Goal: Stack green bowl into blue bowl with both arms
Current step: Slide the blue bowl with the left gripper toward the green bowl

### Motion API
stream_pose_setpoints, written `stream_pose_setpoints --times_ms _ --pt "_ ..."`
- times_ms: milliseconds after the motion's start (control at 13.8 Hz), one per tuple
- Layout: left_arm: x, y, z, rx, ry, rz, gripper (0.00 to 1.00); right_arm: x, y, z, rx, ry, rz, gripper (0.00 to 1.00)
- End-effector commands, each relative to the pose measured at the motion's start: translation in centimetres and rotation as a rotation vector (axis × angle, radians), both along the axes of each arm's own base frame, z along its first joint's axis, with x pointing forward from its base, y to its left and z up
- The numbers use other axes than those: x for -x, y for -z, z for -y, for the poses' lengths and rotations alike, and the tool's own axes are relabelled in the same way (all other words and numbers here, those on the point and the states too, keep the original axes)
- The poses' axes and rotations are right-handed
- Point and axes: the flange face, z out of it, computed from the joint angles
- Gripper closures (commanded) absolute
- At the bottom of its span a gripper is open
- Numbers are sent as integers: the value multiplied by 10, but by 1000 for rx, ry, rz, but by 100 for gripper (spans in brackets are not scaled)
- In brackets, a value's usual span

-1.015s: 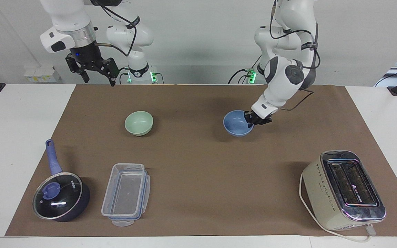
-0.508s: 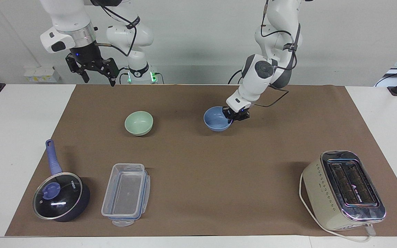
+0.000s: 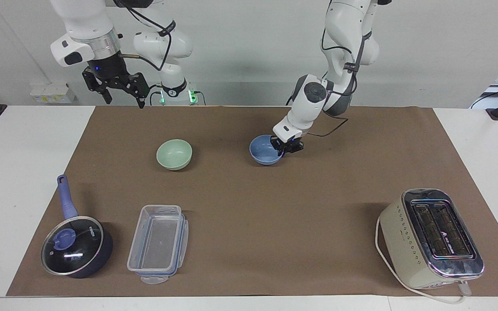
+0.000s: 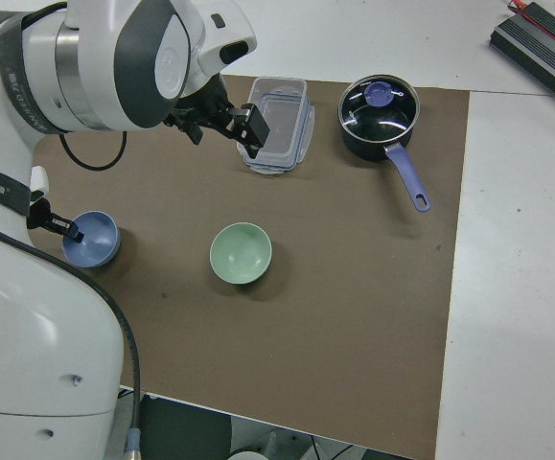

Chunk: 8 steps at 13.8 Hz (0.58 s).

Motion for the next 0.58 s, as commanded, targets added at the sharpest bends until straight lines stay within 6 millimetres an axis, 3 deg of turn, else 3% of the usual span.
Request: stream_pose_setpoints --times_ms 0,290,508 --pt "-9 -3 -5 9 -30 -5 0 2 0 4 -1 -53 -15 0" --pt "-46 -43 -44 -2 -87 -72 0 2 0 5 -2 -54 -15 0" --pt "-69 -62 -70 -10 -125 -67 0 2 0 5 -2 -54 -14 0"
